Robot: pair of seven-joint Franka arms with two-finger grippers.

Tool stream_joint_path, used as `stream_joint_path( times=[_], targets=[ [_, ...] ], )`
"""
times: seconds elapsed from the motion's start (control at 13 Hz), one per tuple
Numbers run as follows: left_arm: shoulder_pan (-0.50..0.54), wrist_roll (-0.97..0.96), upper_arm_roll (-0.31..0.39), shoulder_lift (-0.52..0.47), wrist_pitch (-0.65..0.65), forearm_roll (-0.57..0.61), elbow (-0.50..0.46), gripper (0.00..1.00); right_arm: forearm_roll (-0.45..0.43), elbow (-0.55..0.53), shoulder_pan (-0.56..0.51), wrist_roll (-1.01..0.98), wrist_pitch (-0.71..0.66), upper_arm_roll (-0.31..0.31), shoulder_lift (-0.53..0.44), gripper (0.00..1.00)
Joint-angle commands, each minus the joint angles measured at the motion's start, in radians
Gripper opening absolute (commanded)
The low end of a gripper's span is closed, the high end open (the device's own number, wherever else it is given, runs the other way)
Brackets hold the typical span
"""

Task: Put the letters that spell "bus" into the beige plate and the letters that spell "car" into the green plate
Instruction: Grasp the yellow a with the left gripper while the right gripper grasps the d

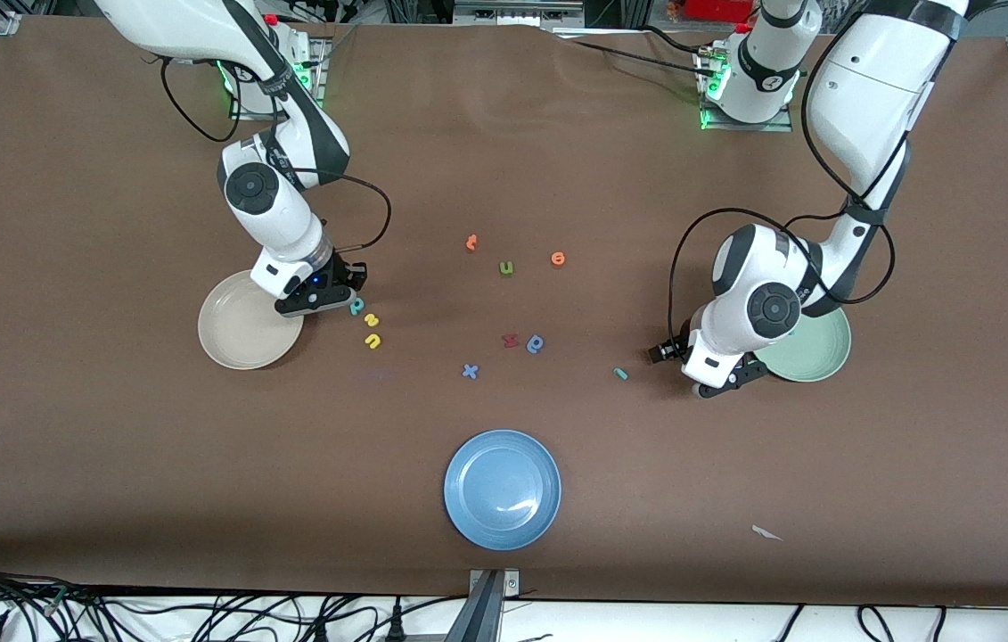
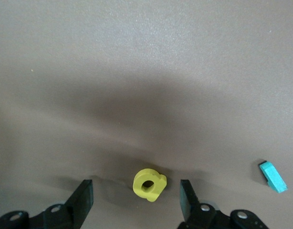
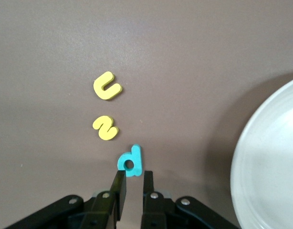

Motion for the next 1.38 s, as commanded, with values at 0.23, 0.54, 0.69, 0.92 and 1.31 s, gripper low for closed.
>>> stream_joint_path(
  times=[0.23, 0.54, 0.69, 0.92, 1.31],
  targets=[
    [-0.012, -0.031, 0.007, 0.012, 0.011, 0.022, 0.010, 0.82, -0.014, -0.005, 0.008, 0.004, 0.031, -0.008, 0.039, 0.74],
    [-0.016, -0.055, 0.007, 0.026, 0.039, 0.038, 0.016, 0.81, -0.015, -0.004, 0.023, 0.003, 0.091, -0.008, 0.085, 0.74],
    [-0.016, -0.063, 0.007, 0.025, 0.039, 0.050, 0.016, 0.81, -0.015, 0.002, 0.027, 0.003, 0.103, -0.009, 0.094, 0.74],
    [-0.015, -0.064, 0.007, 0.025, 0.038, 0.050, 0.016, 0.53, -0.015, 0.004, 0.031, 0.003, 0.106, -0.012, 0.103, 0.69],
    [-0.015, -0.064, 0.007, 0.023, 0.038, 0.051, 0.016, 0.34, -0.038, 0.004, 0.037, -0.005, 0.120, -0.031, 0.113, 0.50]
  ],
)
